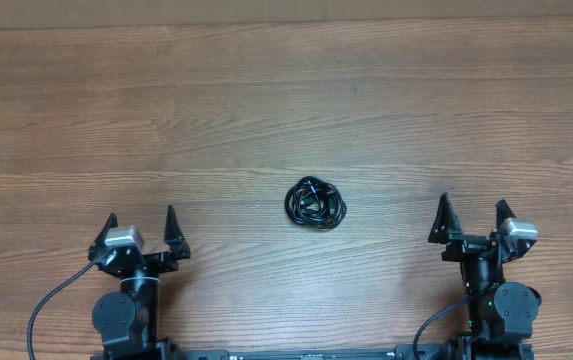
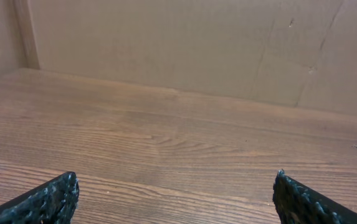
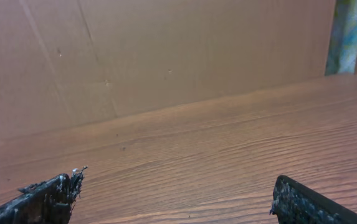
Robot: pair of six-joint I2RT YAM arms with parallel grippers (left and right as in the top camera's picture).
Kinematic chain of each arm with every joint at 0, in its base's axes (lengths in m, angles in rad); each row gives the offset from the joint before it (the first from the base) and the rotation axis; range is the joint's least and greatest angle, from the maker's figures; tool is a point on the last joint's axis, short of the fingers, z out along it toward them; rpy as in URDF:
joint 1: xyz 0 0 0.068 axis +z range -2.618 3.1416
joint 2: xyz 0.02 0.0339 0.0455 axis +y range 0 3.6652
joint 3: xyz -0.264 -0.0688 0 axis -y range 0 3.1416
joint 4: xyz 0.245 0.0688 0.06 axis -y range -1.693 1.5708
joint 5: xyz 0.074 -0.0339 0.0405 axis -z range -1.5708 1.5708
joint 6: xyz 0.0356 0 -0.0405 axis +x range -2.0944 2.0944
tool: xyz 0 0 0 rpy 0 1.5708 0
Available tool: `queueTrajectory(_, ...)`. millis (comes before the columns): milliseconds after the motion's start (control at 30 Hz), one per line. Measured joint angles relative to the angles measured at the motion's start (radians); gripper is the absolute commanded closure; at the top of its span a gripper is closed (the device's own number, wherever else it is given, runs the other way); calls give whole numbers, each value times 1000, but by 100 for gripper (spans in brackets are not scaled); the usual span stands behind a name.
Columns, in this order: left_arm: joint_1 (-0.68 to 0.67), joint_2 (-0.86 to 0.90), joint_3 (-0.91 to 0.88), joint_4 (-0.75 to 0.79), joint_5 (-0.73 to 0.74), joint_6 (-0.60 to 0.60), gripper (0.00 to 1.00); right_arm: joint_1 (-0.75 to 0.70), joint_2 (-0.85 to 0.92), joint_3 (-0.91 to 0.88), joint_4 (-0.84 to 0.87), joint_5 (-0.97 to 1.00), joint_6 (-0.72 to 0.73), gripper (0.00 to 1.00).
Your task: Untangle cables
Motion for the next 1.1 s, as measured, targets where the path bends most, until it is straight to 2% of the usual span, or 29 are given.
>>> queueTrajectory(900,0,0,0,0,5,-33,1,0,0,0,0,0,0,0)
queueTrajectory(1100,0,0,0,2,14,-97,0,0,0,0,0,0,0,0)
